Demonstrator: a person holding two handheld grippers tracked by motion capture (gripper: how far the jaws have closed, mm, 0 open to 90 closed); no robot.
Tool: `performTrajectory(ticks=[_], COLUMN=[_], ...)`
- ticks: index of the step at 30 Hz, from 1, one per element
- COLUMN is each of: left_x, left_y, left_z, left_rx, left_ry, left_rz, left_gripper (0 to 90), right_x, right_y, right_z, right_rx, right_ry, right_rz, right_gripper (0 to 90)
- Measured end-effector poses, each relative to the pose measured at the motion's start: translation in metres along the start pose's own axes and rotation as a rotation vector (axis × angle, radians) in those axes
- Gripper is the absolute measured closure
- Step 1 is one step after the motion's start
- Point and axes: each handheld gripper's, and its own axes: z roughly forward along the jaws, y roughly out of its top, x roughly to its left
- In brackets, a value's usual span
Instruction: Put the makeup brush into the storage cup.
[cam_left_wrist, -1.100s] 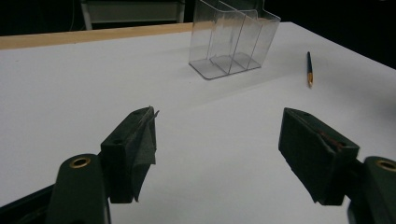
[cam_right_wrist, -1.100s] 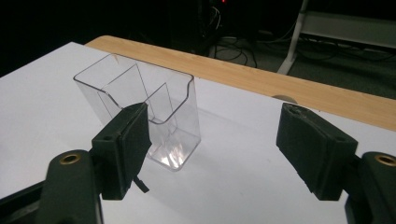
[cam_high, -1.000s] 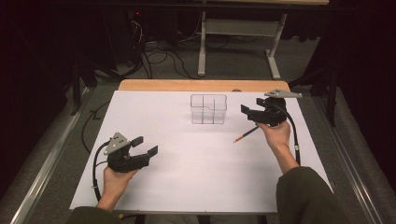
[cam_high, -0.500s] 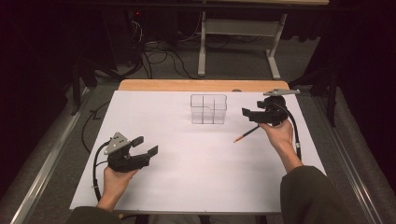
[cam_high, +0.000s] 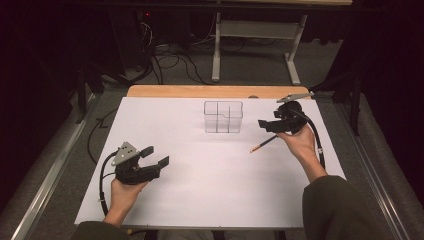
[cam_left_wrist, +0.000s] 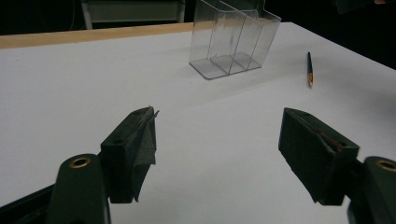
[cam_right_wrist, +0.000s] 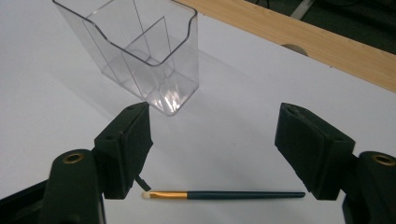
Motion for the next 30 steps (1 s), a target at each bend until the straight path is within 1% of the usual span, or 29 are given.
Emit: performTrajectory(ticks=[6,11,19,21,24,26,27,28,30], left_x=[0.000,0.000,0.000,0.000,0.000,0.000,0.000,0.000,0.000], left_y=[0.000,0.000,0.000,0.000,0.000,0.000,0.000,0.000,0.000], left_z=[0.000,0.000,0.000,0.000,0.000,0.000,0.000,0.000,0.000], left_rx=[-0.001,0.000,-0.004,-0.003,-0.002,-0.001,-0.005,-0.007,-0.004], left_ry=[0.001,0.003,0.008,0.008,0.008,0.008,0.008,0.006,0.007], left_rz=[-0.002,0.001,0.002,0.002,0.002,0.001,0.000,-0.003,0.001], left_gripper=[27.8,27.8,27.7,27.7,27.6,27.6,27.7,27.6,27.7], right_x=[0.000,0.000,-0.001,0.000,0.000,0.000,0.001,0.000,0.001], right_y=[0.003,0.005,0.009,0.010,0.011,0.011,0.011,0.011,0.011], right_z=[-0.001,-0.003,-0.001,0.000,0.003,0.004,0.005,0.006,0.006], right_rx=[0.031,0.048,0.129,0.137,0.169,0.197,0.208,0.211,0.226], right_ry=[-0.009,0.001,0.012,0.016,0.025,0.028,0.030,0.034,0.031], right_rz=[-0.031,-0.048,-0.088,-0.095,-0.103,-0.121,-0.121,-0.133,-0.136], right_gripper=[29.6,31.6,33.0,33.0,33.1,33.1,33.1,33.3,33.6])
